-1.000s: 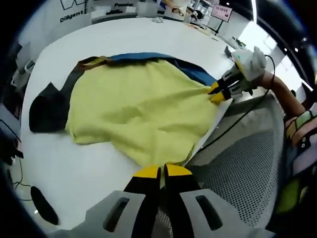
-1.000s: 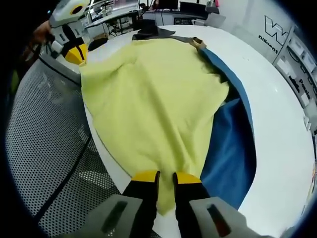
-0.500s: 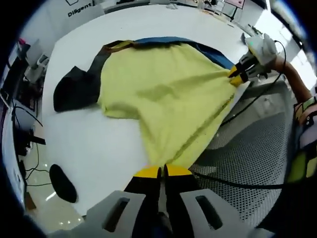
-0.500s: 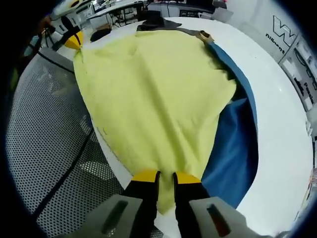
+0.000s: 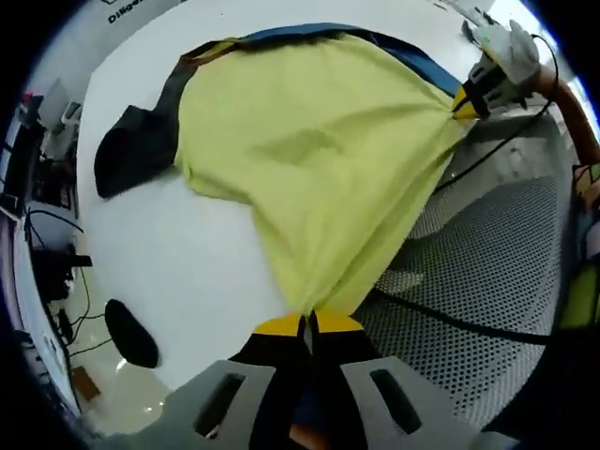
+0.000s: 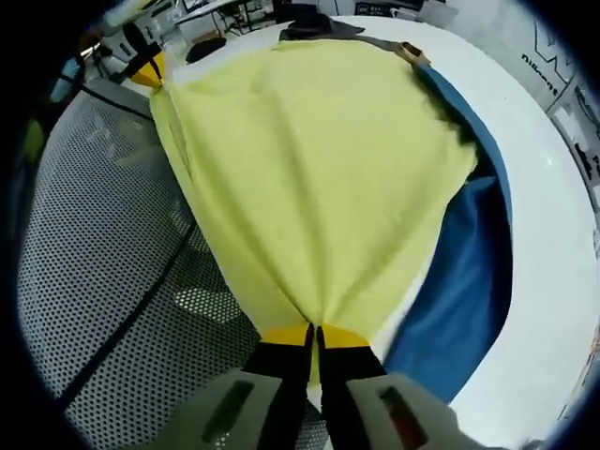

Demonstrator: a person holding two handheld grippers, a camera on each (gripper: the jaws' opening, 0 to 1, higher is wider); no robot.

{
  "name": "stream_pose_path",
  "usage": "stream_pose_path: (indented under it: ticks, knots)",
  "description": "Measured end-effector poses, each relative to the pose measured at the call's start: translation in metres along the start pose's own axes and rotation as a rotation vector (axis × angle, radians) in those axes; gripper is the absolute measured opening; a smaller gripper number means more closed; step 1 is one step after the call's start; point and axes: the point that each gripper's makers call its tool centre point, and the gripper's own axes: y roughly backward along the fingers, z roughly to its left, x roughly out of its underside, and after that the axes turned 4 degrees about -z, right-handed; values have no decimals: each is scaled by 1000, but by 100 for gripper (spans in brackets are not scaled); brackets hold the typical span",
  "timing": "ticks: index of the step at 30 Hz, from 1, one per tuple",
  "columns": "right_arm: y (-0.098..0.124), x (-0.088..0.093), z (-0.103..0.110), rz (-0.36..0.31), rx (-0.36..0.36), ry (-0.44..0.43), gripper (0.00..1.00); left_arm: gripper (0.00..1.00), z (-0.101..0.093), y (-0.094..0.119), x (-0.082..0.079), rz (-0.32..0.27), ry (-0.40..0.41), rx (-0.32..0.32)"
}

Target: Fold the garment on the visible template until the final outline fits inside the template.

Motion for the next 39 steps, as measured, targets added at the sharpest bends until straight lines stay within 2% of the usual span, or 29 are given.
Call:
stream_pose_path:
  ticks: [2, 7, 9, 10, 13, 17, 18, 21, 24, 26, 29, 32, 38, 39]
  knots:
    - [0, 1, 4, 10, -17, 5, 0, 0, 2, 1, 1, 2, 32, 5]
    - [1, 3, 10, 34, -53, 13, 0, 0, 5, -3, 0, -12, -15, 8]
    - [5, 6, 9, 46, -45, 9, 0, 1, 6, -1, -8, -62, -35, 7]
    - [10, 5, 3, 36, -19, 23, 3, 2, 3, 4, -14, -105, -37, 34]
    - [22, 1, -6, 12, 14, 14, 10, 12, 6, 14, -22, -157, -29, 37]
    - [35, -15, -25, -58, 81, -10, 12, 17, 21, 21, -30, -195, -10, -4]
    - [37, -19, -29, -72, 88, -11, 12, 16, 25, 21, -35, -217, -4, -16]
    - [39, -27, -35, -95, 107, -19, 13, 17, 32, 19, -38, -227, 12, -22]
    - [40, -44, -46, -160, 152, 6, 14, 17, 44, 18, -47, -270, 22, -69]
    - [40, -51, -50, -174, 170, 6, 15, 18, 49, 16, -53, -297, 43, -83]
    - [40, -69, -59, -244, 195, 10, 15, 18, 59, 13, -67, -374, 84, -114]
    - [39, -81, -66, -294, 212, 9, 16, 18, 70, 11, -76, -414, 98, -156]
    - [37, -92, -84, -327, 261, -18, 15, 18, 84, 7, -86, -453, 110, -208]
    - [36, -96, -88, -353, 262, -50, 15, 18, 89, 7, -91, -477, 103, -229]
